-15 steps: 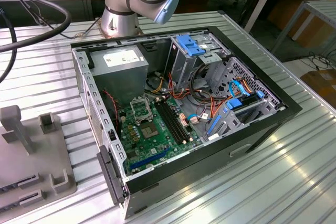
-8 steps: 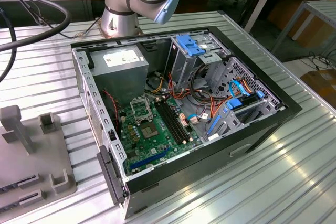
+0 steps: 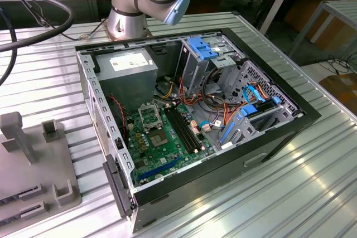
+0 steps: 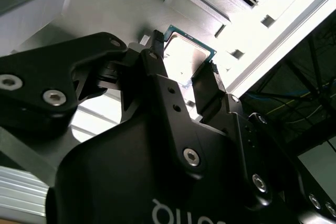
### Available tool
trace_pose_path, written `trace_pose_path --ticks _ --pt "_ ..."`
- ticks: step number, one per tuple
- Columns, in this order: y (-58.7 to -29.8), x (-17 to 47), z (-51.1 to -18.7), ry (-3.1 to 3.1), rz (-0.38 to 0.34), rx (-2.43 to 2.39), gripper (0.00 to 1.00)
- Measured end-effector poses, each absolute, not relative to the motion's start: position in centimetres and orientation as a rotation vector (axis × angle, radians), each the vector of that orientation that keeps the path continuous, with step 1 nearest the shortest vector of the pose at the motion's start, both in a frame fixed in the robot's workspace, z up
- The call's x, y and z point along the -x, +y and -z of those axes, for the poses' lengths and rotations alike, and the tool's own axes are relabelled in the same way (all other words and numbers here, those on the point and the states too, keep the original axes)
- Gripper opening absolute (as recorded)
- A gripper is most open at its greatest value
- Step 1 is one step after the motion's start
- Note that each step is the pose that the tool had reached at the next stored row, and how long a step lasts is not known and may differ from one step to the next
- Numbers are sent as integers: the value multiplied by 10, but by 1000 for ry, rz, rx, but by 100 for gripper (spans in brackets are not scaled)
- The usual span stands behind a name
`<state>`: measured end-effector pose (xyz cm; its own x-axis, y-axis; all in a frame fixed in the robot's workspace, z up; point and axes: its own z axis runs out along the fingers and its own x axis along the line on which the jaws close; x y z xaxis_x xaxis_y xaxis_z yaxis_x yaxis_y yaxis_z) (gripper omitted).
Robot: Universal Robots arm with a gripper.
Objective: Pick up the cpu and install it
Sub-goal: 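Pick up the cpu and move it towards the insertion slot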
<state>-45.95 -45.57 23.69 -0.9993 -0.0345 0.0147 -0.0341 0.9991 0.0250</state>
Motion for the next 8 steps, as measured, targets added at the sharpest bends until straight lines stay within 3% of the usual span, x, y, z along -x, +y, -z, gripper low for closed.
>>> trace_pose_path --ticks 8 --pt "-456 459 -239 -3126 39 -54 47"
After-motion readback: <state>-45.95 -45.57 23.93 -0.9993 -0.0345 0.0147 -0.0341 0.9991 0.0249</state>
